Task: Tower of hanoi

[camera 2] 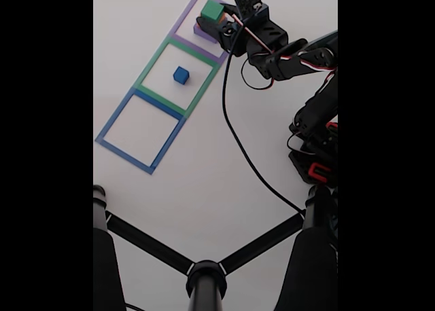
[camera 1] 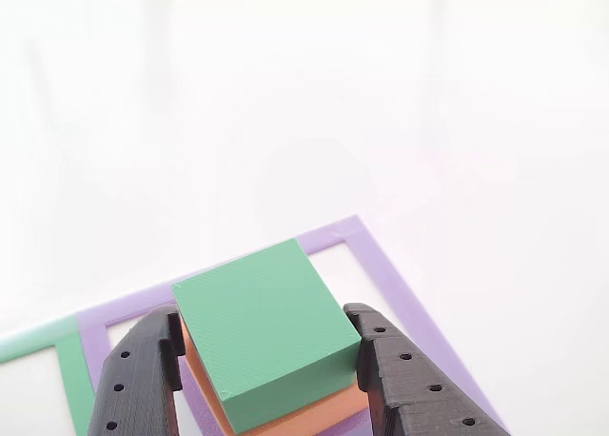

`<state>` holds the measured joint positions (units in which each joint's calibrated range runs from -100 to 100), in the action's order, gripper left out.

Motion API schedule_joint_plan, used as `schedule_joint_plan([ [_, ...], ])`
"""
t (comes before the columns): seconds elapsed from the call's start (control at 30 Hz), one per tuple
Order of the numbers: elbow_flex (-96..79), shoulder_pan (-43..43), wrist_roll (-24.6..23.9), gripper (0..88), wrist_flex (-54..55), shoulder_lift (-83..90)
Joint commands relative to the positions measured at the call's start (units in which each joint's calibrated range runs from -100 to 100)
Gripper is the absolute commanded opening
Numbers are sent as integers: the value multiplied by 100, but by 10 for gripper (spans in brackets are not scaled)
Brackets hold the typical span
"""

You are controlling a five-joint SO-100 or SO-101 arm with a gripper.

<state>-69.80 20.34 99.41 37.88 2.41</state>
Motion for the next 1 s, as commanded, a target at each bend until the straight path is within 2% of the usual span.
schedule_joint_plan([
  [0.0,269,-109,59,127,158,64],
  [0.57,224,-140,59,102,-12,416],
  [0.77,288,-254,59,102,-1024,1426],
  [0.97,569,-406,59,104,-3282,3069],
])
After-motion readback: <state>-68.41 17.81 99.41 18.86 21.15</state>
